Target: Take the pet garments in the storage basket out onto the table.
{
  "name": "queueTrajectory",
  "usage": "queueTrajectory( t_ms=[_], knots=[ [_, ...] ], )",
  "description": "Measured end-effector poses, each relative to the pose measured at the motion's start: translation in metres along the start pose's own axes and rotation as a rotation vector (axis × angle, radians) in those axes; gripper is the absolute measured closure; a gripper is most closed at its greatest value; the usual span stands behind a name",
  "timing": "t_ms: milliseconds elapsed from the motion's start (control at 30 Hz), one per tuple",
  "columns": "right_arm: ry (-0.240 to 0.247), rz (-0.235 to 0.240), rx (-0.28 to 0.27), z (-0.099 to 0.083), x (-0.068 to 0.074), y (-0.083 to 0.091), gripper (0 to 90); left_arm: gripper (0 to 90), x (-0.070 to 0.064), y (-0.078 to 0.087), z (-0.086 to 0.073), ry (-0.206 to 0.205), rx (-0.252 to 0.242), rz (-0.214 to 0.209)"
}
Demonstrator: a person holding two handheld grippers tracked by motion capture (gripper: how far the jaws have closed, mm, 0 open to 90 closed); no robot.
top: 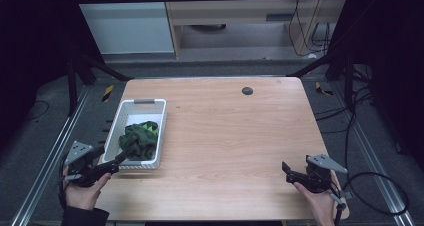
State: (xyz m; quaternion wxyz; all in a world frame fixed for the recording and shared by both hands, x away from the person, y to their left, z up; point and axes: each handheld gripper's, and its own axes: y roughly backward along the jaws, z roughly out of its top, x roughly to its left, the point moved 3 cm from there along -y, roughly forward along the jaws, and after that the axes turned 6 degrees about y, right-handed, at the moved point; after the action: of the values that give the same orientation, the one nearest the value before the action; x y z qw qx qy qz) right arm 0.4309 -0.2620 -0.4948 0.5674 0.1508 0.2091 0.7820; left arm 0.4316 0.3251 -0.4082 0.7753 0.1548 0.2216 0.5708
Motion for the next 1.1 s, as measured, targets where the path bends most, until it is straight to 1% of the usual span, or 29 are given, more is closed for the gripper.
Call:
queueTrajectory(
  t_ms=[33,67,133,167,200,233,300,500,533,567,633,933,1100],
  knots=[
    [0.000,0.000,0.000,0.000,0.000,0.000,9.4,20.2,0.000,0.000,0.000,0.000,0.000,0.000],
    [-0.004,0.005,0.002,0.000,0.000,-0.001,9.6,20.2,-0.001,-0.002,0.006,-0.008,0.002,0.001],
    [-0.004,0.008,0.006,0.000,0.000,-0.001,9.6,20.4,-0.002,-0.003,0.012,-0.014,0.004,0.005],
    [-0.004,0.008,0.006,0.000,0.000,-0.001,9.6,20.4,-0.002,-0.003,0.012,-0.014,0.004,0.005],
    [-0.004,0.009,0.005,0.000,0.000,-0.001,9.6,20.4,-0.003,-0.004,0.017,-0.020,0.005,0.005],
    [-0.004,0.009,0.005,0.000,0.000,-0.001,9.6,20.4,-0.003,-0.004,0.017,-0.020,0.005,0.005],
    [-0.001,0.011,0.007,0.000,0.000,-0.001,9.6,20.4,-0.005,-0.006,0.025,-0.031,0.008,0.008],
    [-0.001,0.017,0.017,0.000,0.000,-0.001,9.6,20.7,-0.007,-0.012,0.033,-0.027,0.018,0.004],
    [0.003,0.015,0.016,0.000,0.000,-0.002,9.6,20.9,-0.007,-0.015,0.035,-0.026,0.028,0.003],
    [0.003,0.015,0.016,0.000,0.000,-0.002,9.6,20.9,-0.007,-0.015,0.035,-0.026,0.028,0.003],
    [0.001,0.019,0.019,0.000,0.001,-0.002,9.6,21.1,-0.008,-0.019,0.039,-0.033,0.044,0.004],
    [0.010,0.019,0.019,0.000,0.001,-0.003,9.6,22.1,-0.012,-0.032,0.050,-0.052,0.076,0.008],
    [0.007,0.023,0.027,0.000,0.001,-0.003,9.6,22.1,-0.015,-0.039,0.058,-0.073,0.112,0.015]
  ],
)
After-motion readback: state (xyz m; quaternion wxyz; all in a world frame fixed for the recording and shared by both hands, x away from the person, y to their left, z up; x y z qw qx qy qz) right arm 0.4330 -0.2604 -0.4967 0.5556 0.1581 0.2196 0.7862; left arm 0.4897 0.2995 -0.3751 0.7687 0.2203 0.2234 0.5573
